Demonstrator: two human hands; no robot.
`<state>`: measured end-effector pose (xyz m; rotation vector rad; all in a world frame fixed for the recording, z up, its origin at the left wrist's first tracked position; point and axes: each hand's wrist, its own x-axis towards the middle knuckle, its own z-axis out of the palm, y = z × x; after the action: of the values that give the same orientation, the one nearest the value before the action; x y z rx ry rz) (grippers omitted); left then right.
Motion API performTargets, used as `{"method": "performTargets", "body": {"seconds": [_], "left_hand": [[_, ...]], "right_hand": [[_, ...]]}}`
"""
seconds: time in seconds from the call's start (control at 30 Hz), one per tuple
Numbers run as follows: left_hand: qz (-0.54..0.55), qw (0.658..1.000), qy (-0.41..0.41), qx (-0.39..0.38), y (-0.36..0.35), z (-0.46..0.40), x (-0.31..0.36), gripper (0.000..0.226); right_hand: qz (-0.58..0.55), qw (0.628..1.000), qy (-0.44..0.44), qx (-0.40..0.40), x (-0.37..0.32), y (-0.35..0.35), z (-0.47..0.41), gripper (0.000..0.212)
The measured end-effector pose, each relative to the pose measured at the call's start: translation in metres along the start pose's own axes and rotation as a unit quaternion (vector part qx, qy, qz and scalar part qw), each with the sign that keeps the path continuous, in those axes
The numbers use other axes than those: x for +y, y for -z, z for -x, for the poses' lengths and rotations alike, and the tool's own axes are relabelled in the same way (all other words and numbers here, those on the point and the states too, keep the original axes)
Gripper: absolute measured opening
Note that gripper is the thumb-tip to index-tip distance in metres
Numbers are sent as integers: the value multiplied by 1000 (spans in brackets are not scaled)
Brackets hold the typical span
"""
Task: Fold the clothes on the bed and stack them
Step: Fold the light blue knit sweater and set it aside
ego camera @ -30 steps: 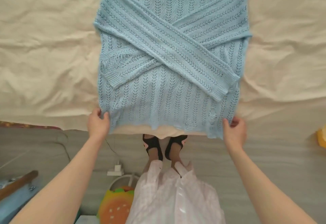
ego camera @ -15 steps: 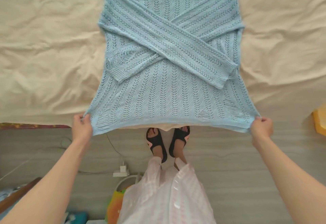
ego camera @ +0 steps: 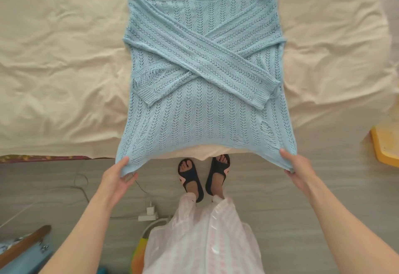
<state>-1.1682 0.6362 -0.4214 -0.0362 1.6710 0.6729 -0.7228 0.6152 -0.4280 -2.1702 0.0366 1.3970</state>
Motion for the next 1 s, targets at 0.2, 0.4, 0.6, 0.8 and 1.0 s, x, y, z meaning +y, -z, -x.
{"method": "performTargets", "body": {"seconds": [0.2,0.4,0.6,0.8,1.0], "left_hand": [[111,993,-7,29,-5,-2,-10,32],[155,987,11,51,-19,-36,-18,17],[280,959,45,-7,-51,-55,-46,17],[304,948,90,7,-76,-54,-57,17],[314,945,74,52,-76,-42,-34,16]], "right_hand": [[-296,948,-115,-9,9,2,3,4],[-392,911,-131,-7,13,-25,-21,12],[-382,915,-126,-30,40,-59,-36,19],[-308,942,-131,-9,32,-79,-37,7],[-353,931,-83,31,18,-62,-18,33]]}}
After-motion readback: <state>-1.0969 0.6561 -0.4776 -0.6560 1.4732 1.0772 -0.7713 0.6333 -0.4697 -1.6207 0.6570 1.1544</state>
